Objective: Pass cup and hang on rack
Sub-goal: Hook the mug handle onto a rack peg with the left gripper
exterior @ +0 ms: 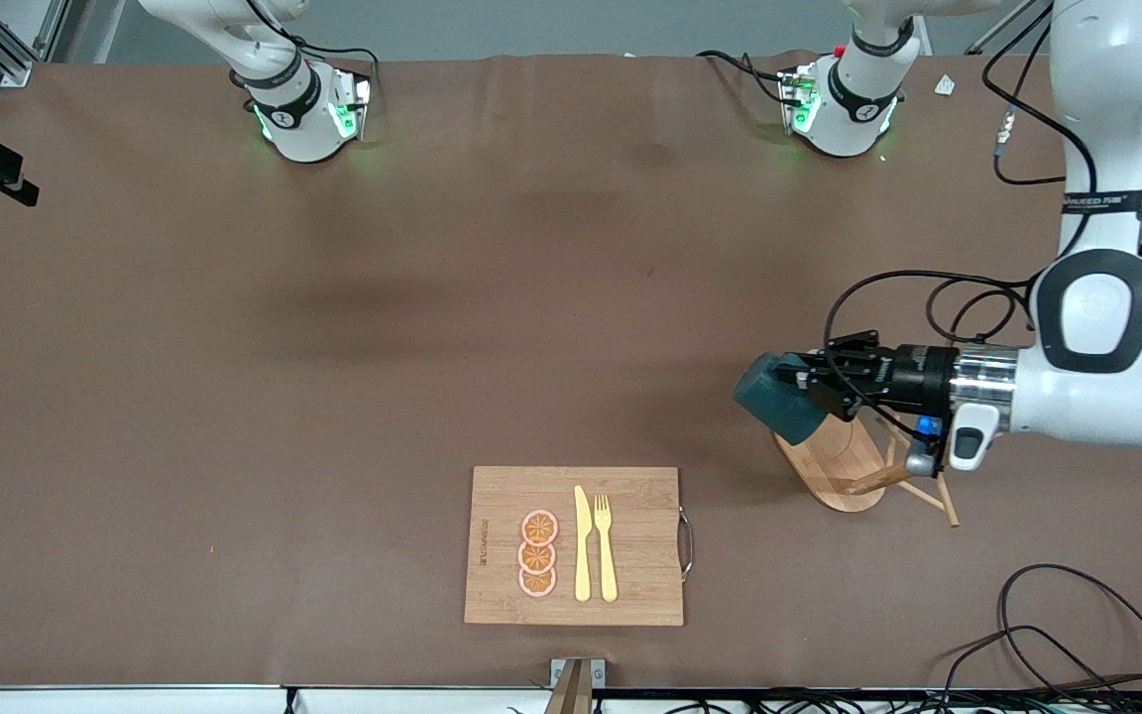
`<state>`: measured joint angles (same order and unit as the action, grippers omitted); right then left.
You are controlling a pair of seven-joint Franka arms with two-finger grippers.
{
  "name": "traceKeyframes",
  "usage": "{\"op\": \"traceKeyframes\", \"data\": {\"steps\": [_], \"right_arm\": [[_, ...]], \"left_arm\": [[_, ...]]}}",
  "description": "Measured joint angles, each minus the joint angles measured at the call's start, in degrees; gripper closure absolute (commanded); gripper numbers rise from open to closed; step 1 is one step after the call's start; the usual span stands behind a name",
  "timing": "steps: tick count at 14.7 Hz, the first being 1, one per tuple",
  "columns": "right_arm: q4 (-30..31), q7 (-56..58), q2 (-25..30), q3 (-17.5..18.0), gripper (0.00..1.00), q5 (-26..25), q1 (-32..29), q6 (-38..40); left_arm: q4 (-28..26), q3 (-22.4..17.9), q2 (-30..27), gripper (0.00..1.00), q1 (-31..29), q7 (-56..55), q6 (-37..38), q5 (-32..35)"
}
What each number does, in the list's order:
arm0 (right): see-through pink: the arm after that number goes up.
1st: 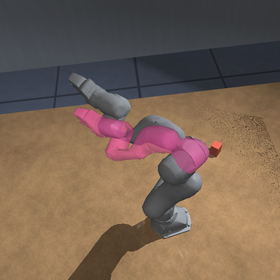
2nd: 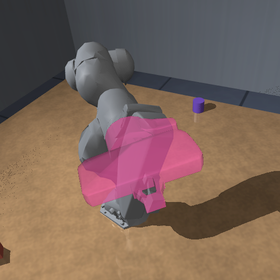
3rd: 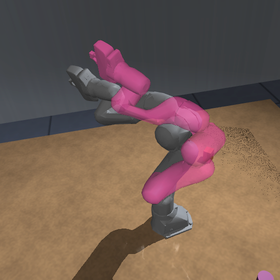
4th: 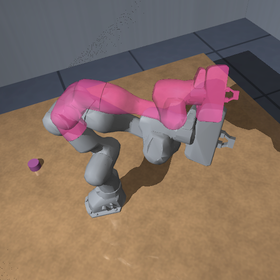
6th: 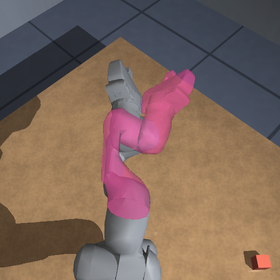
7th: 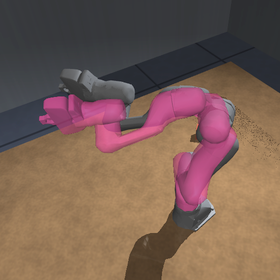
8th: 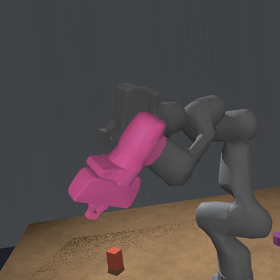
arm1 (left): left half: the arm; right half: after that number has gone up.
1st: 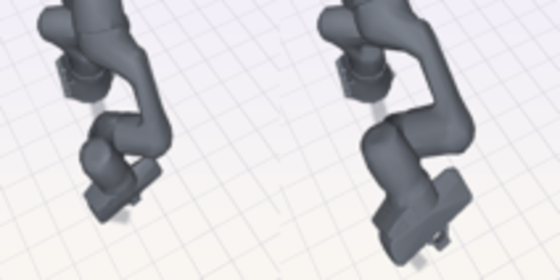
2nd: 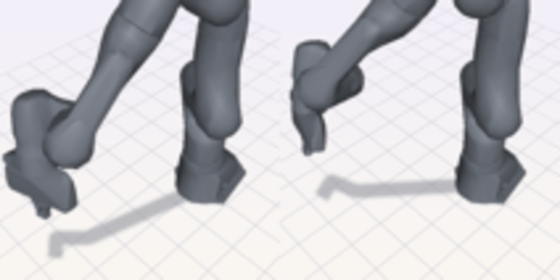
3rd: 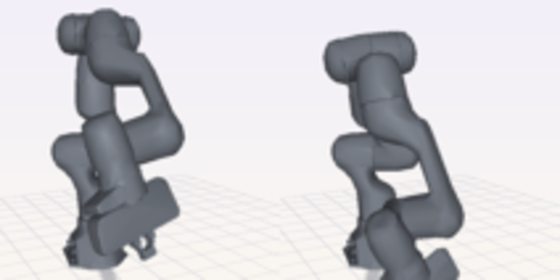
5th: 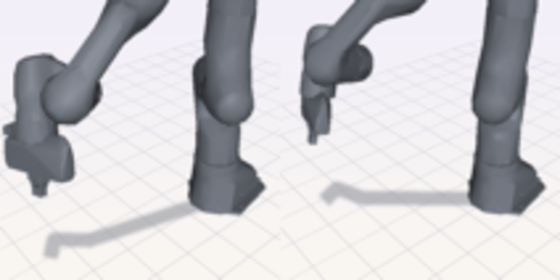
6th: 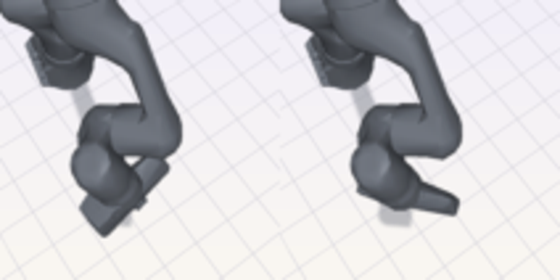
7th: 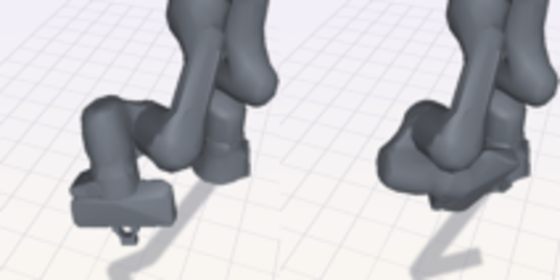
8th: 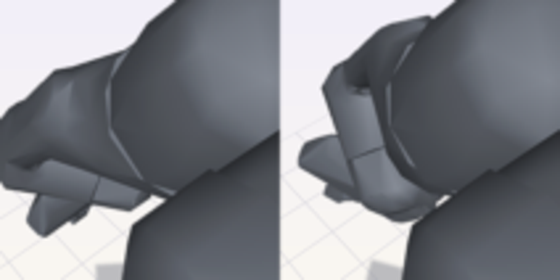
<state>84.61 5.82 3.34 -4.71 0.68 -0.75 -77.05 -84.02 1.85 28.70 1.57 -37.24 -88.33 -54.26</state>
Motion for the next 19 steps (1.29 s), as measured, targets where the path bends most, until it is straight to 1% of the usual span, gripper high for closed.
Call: {"op": "traceKeyframes", "data": {"steps": [6, 16, 19], "right_arm": [[0.0, 0.5, 0.0, -0.1, 0.00, -0.1, 0.0, -0.1], [0.1, 0.5, 0.0, -0.1, 0.00, -0.1, 0.0, -0.1], [0.1, 0.6, 0.0, -0.1, 0.00, -0.1, 0.0, -0.1]], "left_arm": [[-0.2, 0.0, 0.0, 0.99, -5.2, 5.0, 5.0, 0.0], [-1.1, 0.0, 0.8, 0.99, -11.1, 13.5, 8.2, 0.0], [-1.2, 0.0, 1.3, 0.99, -11.8, 15.6, 8.3, 0.0]]}}
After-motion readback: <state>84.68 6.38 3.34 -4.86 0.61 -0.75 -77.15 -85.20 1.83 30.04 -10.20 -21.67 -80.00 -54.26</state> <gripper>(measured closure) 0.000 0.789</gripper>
